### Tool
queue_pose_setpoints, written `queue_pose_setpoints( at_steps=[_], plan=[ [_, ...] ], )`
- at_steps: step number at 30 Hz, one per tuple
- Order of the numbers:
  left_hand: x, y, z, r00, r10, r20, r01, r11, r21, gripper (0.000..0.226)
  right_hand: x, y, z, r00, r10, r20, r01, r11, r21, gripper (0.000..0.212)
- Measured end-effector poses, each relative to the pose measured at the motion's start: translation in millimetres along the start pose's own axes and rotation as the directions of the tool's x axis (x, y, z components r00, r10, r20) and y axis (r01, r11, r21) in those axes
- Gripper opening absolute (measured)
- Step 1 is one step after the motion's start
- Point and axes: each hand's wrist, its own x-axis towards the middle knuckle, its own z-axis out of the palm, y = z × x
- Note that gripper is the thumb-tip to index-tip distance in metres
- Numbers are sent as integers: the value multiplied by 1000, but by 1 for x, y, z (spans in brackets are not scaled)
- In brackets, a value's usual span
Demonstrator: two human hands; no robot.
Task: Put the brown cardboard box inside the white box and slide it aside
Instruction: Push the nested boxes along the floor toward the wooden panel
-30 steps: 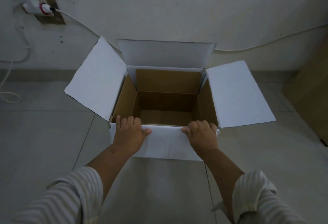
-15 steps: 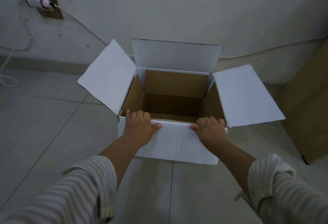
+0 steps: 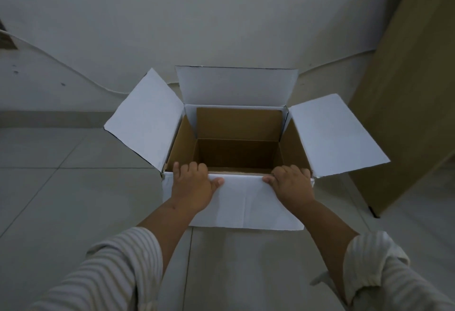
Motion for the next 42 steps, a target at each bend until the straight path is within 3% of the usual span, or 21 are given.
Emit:
queue_pose_setpoints(
  at_steps=[13, 17, 20, 31, 35, 42],
  plan=[
    [72, 127, 22, 998, 59, 12, -59, 997, -42, 56, 51, 133, -13, 994, 82, -67, -80, 996, 39, 30],
    [96, 156, 27, 999, 48, 13, -47, 998, -39, 55, 74, 165, -16, 993, 71, -97, -69, 997, 31, 57],
    [112, 174, 27, 999, 33, 36, -32, 998, -46, 53, 90, 181, -18, 991, 74, -110, -71, 997, 33, 62],
    [156, 207, 31, 999, 31, 22, -30, 999, -16, 52, 130, 219, -14, 985, 84, -149, -78, 996, 50, 42],
    [169, 213, 35, 999, 38, 10, -38, 999, -3, 52, 142, 229, -11, 978, 69, -199, -63, 997, 40, 54],
    [195, 230, 45, 999, 30, -37, -30, 1000, -8, 50, 174, 254, -7, 962, 19, -274, -12, 1000, 28, 56]
  ],
)
